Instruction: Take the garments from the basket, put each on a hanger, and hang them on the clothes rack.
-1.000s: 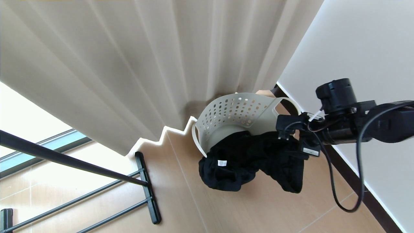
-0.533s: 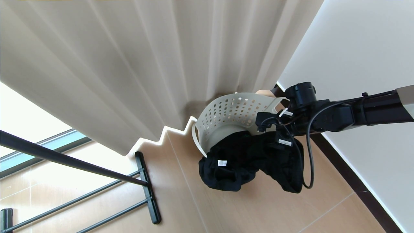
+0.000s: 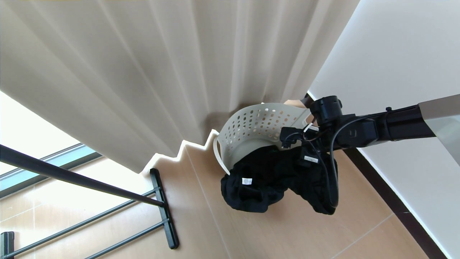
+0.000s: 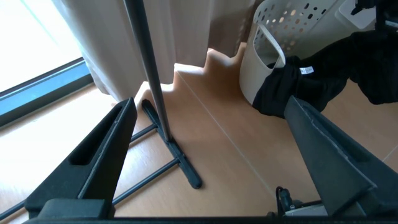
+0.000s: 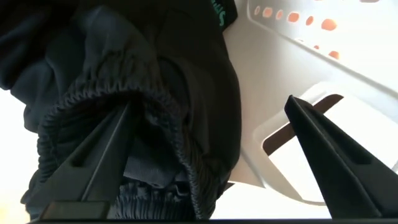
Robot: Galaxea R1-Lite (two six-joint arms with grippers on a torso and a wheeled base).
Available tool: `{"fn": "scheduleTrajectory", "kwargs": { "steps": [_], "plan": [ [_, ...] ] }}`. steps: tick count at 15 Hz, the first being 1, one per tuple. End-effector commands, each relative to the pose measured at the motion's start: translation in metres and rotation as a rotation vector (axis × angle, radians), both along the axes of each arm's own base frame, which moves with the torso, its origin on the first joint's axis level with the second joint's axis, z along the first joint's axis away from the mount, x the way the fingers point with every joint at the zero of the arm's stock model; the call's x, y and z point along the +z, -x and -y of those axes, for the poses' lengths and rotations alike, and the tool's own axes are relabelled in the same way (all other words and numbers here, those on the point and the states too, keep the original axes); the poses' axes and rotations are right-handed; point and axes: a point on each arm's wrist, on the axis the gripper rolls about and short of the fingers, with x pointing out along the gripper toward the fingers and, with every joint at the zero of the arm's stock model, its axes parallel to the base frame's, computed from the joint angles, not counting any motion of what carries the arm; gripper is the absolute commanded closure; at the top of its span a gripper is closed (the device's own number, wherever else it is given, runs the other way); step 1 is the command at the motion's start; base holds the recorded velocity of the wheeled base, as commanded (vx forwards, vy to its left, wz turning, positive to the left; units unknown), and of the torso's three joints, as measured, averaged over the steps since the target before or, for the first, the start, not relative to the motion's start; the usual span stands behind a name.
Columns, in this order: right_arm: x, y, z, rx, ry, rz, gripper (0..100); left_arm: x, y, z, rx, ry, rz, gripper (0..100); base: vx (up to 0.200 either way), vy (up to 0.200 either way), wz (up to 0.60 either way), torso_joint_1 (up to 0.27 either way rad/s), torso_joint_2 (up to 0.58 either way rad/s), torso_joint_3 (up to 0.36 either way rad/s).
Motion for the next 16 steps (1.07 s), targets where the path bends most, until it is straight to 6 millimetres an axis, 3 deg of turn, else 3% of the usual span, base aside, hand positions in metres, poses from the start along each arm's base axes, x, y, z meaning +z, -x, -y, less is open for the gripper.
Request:
{"fn": "scheduleTrajectory", "kwargs": {
  "steps": [1, 4, 8, 11, 14, 15, 16],
  "plan": [
    [-0.002, -0.001, 0.002, -0.005, 0.001, -0.005, 100, 0.0, 0.0, 0.0, 0.0, 0.0, 0.0, 0, 0.0, 0.0, 0.0, 0.0, 0.0, 0.0],
    [-0.01, -0.004, 0.004, -0.026, -0.014, -0.024, 100, 0.0, 0.0, 0.0, 0.0, 0.0, 0.0, 0, 0.0, 0.0, 0.0, 0.0, 0.0, 0.0],
    [0.015, 0.024, 0.016, -0.129, -0.128, -0.022, 100, 0.0, 0.0, 0.0, 0.0, 0.001, 0.0, 0, 0.0, 0.0, 0.0, 0.0, 0.0, 0.0],
    [0.057, 0.087, 0.027, -0.254, -0.403, -0.027, 100, 0.0, 0.0, 0.0, -0.003, -0.008, 0.002, 0, 0.0, 0.0, 0.0, 0.0, 0.0, 0.0],
    [0.098, 0.174, 0.034, -0.3, -0.627, 0.029, 100, 0.0, 0.0, 0.0, -0.003, -0.007, 0.001, 0, 0.0, 0.0, 0.0, 0.0, 0.0, 0.0],
    [0.105, 0.188, 0.036, -0.307, -0.67, 0.045, 100, 0.0, 0.0, 0.0, -0.003, -0.008, 0.002, 0, 0.0, 0.0, 0.0, 0.0, 0.0, 0.0],
    [0.12, 0.213, 0.043, -0.312, -0.75, 0.09, 100, 0.0, 0.0, 0.0, -0.003, -0.007, 0.001, 0, 0.0, 0.0, 0.0, 0.0, 0.0, 0.0]
  ]
}}
